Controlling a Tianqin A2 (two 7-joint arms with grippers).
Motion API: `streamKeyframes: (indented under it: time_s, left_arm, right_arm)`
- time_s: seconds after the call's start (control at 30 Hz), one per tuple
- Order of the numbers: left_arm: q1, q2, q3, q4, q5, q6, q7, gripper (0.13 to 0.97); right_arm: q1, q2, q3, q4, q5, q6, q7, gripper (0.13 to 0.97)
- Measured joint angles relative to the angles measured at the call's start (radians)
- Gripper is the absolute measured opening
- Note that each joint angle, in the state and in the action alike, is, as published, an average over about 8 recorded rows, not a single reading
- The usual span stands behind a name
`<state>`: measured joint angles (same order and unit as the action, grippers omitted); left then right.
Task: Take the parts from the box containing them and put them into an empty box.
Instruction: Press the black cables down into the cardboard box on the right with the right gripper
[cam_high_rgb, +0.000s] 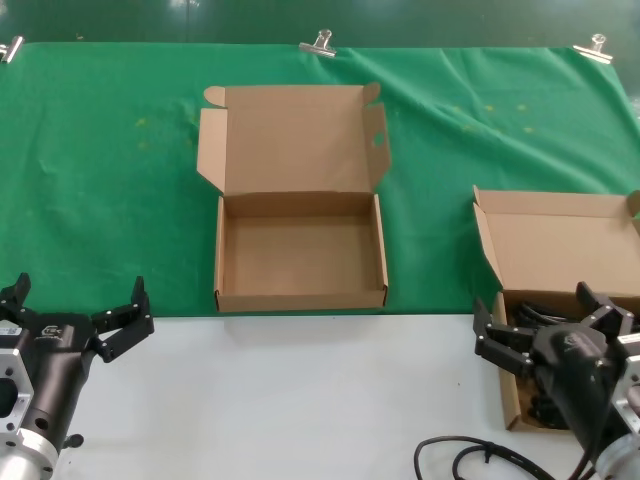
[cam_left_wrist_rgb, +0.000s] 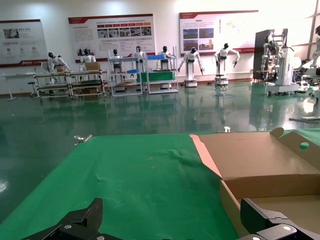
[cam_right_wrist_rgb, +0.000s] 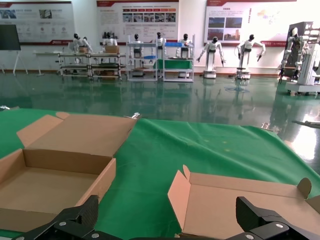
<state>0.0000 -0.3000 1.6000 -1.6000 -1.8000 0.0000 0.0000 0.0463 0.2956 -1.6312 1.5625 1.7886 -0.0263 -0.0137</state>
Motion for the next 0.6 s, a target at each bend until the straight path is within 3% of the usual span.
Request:
streamKeyframes:
  time_s: [0.6]
  left_arm:
    - [0.0, 0.0, 0.0, 0.0, 0.0, 0.0, 0.0, 0.966]
  right_arm:
    - [0.0, 0.0, 0.0, 0.0, 0.0, 0.0, 0.0, 0.966]
